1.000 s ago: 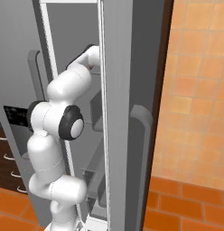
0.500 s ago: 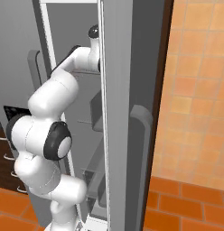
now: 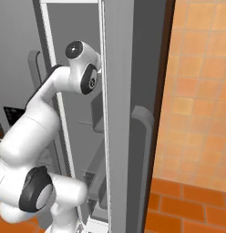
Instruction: Place one lemon and one chicken drumstick in each tupperware on the nearby counter, to pack two identical lunches.
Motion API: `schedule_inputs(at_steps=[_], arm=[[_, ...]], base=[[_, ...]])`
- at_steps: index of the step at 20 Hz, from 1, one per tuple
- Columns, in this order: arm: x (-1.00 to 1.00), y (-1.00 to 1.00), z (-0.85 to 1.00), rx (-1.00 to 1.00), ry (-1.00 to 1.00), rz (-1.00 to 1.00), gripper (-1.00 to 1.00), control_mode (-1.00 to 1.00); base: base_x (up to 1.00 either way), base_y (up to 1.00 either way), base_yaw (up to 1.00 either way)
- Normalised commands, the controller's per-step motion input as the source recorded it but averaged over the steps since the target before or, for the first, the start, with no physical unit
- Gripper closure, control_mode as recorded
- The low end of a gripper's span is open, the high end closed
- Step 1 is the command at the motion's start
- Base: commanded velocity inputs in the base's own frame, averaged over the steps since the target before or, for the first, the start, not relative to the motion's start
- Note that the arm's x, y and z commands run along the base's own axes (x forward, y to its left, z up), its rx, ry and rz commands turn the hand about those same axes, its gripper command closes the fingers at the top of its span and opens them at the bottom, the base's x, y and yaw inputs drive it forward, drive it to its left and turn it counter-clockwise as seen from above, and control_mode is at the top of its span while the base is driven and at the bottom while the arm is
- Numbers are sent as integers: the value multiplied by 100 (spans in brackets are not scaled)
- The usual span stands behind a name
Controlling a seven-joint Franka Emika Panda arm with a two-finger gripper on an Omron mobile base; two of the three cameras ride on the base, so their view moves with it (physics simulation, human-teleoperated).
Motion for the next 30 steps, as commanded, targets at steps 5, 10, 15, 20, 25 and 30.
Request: schedule_inputs(at_steps=[5,10,15,20,25,30], arm=[[-100,16,-30,-7,2,5,100,-100],[-100,34,-53,-9,1,17,100,-100],[-100,41,-61,-9,0,24,100,-100],[-60,19,-37,-5,0,15,100,100],[0,0,0,0,0,0,100,100],[0,0,0,0,0,0,100,100]], base=[[0,0,0],[0,0,0],[0,0,0],[-40,10,10],[-75,86,15],[4,100,0]])
